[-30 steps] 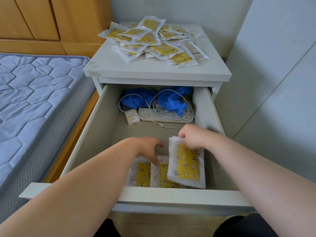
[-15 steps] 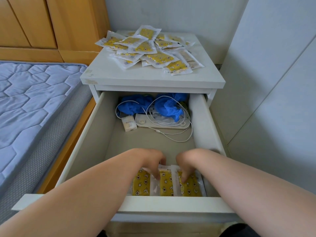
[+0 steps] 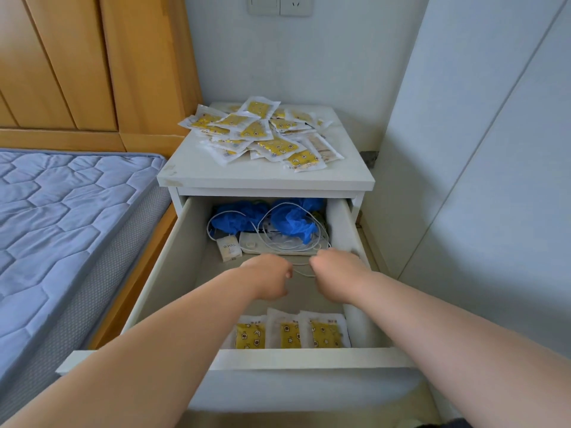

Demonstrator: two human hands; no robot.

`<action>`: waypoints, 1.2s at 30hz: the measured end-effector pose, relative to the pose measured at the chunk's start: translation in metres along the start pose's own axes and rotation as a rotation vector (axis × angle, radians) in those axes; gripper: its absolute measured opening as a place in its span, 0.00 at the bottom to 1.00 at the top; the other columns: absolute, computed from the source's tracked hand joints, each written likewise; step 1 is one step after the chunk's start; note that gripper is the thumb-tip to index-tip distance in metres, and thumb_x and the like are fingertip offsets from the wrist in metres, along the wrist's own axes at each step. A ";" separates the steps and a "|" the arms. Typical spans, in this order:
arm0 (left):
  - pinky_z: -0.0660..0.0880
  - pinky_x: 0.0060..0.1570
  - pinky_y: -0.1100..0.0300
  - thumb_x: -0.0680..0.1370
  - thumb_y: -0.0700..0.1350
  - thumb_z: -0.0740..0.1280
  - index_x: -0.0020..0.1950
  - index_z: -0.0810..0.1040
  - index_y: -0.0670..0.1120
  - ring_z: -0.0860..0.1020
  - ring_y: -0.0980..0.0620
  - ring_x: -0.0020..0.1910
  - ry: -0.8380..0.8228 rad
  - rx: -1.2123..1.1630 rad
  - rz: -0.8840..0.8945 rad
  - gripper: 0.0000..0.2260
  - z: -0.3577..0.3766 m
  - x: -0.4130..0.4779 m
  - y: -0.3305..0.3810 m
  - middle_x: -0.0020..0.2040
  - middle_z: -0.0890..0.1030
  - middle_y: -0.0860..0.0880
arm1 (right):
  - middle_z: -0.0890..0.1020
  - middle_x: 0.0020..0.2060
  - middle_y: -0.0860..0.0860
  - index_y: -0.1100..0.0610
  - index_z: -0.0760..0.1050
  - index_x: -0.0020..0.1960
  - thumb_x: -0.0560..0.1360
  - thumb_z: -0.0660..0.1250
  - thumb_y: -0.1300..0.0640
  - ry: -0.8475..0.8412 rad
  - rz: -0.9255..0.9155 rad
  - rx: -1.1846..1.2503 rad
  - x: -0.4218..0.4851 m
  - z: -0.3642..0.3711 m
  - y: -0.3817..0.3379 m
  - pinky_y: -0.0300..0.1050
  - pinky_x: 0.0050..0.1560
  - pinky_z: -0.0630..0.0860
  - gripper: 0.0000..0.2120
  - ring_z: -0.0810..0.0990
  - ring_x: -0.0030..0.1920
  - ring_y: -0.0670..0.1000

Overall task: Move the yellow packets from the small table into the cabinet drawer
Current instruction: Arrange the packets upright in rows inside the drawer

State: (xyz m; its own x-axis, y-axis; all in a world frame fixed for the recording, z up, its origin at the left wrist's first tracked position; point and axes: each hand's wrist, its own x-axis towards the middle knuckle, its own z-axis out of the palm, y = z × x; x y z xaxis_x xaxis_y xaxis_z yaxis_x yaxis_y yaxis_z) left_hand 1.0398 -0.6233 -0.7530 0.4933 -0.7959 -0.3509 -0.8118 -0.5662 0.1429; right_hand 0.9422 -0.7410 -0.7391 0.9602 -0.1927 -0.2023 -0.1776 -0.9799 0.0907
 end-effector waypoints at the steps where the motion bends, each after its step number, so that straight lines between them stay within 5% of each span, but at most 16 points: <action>1: 0.71 0.61 0.53 0.78 0.46 0.65 0.69 0.71 0.50 0.72 0.47 0.65 0.041 0.005 -0.010 0.19 -0.008 -0.004 0.002 0.67 0.74 0.48 | 0.76 0.51 0.56 0.60 0.74 0.56 0.76 0.58 0.66 0.042 0.002 0.003 -0.007 -0.006 0.001 0.48 0.47 0.72 0.11 0.75 0.53 0.56; 10: 0.73 0.52 0.56 0.77 0.42 0.61 0.66 0.72 0.50 0.73 0.49 0.57 0.334 -0.082 -0.115 0.17 -0.102 -0.064 0.028 0.61 0.75 0.50 | 0.73 0.58 0.55 0.58 0.71 0.60 0.75 0.58 0.61 0.274 0.090 0.045 -0.057 -0.090 0.026 0.47 0.55 0.68 0.15 0.70 0.60 0.56; 25: 0.67 0.65 0.53 0.76 0.40 0.63 0.76 0.57 0.49 0.59 0.46 0.72 0.556 -0.327 -0.249 0.29 -0.152 -0.054 0.033 0.75 0.59 0.48 | 0.67 0.67 0.53 0.58 0.64 0.69 0.74 0.59 0.61 0.356 0.144 0.330 -0.013 -0.139 0.045 0.48 0.64 0.67 0.23 0.65 0.66 0.55; 36: 0.43 0.75 0.47 0.83 0.54 0.47 0.78 0.40 0.54 0.37 0.46 0.77 0.562 -0.015 -0.406 0.26 -0.155 0.067 -0.074 0.79 0.38 0.50 | 0.69 0.65 0.55 0.60 0.62 0.70 0.78 0.60 0.55 0.371 0.217 0.519 0.154 -0.162 0.047 0.51 0.63 0.70 0.22 0.66 0.66 0.56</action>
State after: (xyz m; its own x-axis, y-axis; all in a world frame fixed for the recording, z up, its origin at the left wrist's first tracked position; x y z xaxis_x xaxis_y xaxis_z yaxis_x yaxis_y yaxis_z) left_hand 1.1810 -0.6678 -0.6437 0.8473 -0.5085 0.1533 -0.5264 -0.8423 0.1155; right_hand 1.1168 -0.8084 -0.6080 0.8851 -0.4485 0.1243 -0.3666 -0.8364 -0.4076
